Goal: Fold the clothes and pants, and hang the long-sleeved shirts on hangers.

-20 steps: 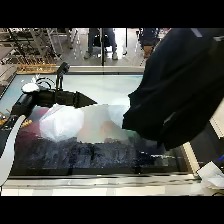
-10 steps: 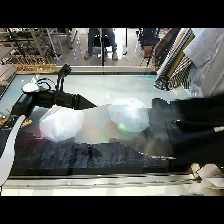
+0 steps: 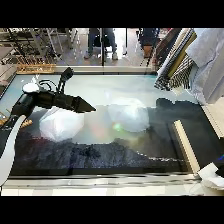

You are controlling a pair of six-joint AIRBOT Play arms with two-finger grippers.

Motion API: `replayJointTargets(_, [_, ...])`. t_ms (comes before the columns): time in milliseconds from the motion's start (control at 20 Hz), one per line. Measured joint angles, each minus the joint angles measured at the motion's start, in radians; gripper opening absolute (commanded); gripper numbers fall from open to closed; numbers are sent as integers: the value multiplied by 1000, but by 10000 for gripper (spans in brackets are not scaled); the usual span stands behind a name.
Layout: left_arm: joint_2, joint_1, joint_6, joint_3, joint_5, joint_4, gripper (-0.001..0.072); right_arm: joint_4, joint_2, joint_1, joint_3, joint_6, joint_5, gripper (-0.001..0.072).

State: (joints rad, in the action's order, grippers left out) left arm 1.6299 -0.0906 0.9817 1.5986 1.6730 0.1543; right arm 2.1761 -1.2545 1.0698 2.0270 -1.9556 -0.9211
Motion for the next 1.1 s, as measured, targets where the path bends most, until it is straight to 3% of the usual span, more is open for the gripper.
replayJointTargets(100, [0, 1, 19, 0, 2, 0, 167, -31, 20, -11, -6, 21, -17, 584])
replayJointTargets(150, [0, 2, 23, 0, 2, 0, 167, -51, 37, -24, -8, 28, -15, 705])
replayJointTargets(250, [0, 2, 33, 0, 1, 3, 162, -107, 77, -60, -11, 37, 27, 701])
replayJointTargets(300, [0, 2, 37, 0, -1, 5, 105, -143, 100, -84, -11, 38, 61, 701])
replayJointTargets(350, [-2, 3, 37, 0, -3, 23, 104, -195, 126, -114, -11, 39, 100, 700])
replayJointTargets(450, [-18, 5, 49, 9, -21, 150, 104, -338, 168, -192, -12, 55, 155, 700])
replayJointTargets(550, [-57, 2, 107, 30, -57, 413, 103, -518, 192, -306, -14, 123, 153, 699])
replayJointTargets(700, [-150, -6, 269, 55, -148, 947, 107, -763, 176, -550, -47, 290, 10, 698])
replayJointTargets(800, [-254, 10, 407, 66, -241, 1346, 106, -855, 135, -754, -101, 370, -126, 698])
replayJointTargets(900, [-345, 45, 497, 71, -327, 1592, 107, -894, 77, -963, -186, 417, -225, 698])
replayJointTargets(950, [-378, 63, 525, 71, -356, 1666, 106, -892, 45, -1066, -233, 437, -245, 654])
replayJointTargets(1000, [-408, 80, 548, 73, -385, 1709, 107, -870, 11, -1154, -274, 453, -243, 475])
replayJointTargets(1050, [-425, 94, 565, 73, -401, 1750, 106, -831, -26, -1239, -310, 468, -229, 226])
replayJointTargets(1100, [-437, 105, 581, 71, -415, 1778, 107, -782, -57, -1305, -334, 478, -192, 26])
